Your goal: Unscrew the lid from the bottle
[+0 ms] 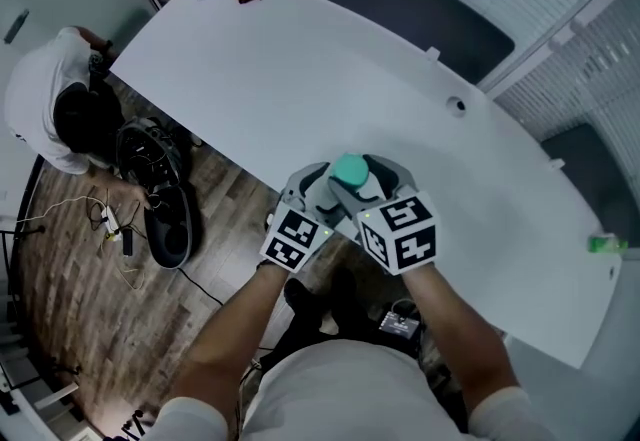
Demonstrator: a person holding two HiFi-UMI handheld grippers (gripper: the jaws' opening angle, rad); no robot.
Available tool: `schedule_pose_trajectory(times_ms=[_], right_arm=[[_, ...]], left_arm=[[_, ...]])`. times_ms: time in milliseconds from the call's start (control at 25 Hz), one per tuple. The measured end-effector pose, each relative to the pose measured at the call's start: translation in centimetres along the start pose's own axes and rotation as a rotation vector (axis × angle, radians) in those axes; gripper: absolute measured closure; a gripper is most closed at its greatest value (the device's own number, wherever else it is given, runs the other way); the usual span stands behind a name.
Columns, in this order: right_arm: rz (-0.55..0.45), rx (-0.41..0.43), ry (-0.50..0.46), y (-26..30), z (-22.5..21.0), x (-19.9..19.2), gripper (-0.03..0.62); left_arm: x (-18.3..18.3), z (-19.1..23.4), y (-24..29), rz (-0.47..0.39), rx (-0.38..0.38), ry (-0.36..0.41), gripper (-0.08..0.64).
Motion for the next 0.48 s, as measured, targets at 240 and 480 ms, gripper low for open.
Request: schedule_pose_trajectory(times_ms=[240,480], right_arm=[[-0.024,-0.067,0.084,0.1,0.8,-0.5,0.296],[-0.017,-0.018,0.042,0.1,0.4,-0.3,0.296]], left_arm=[[-0.7,-1.0,1.5,0.038,0.074,-0.071,0.249],[-0.4,-0.3,1.5,0.059,-0.004,-0.029,0.25]])
Point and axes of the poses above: the fingertips, and each gripper's own axes: y forward along the fingers, z to its left, x out of its top, the point moved 9 cm from there along -y, backward along the fingers, and after that the axes turned 11 degrees about z, right-handed, at the moved point
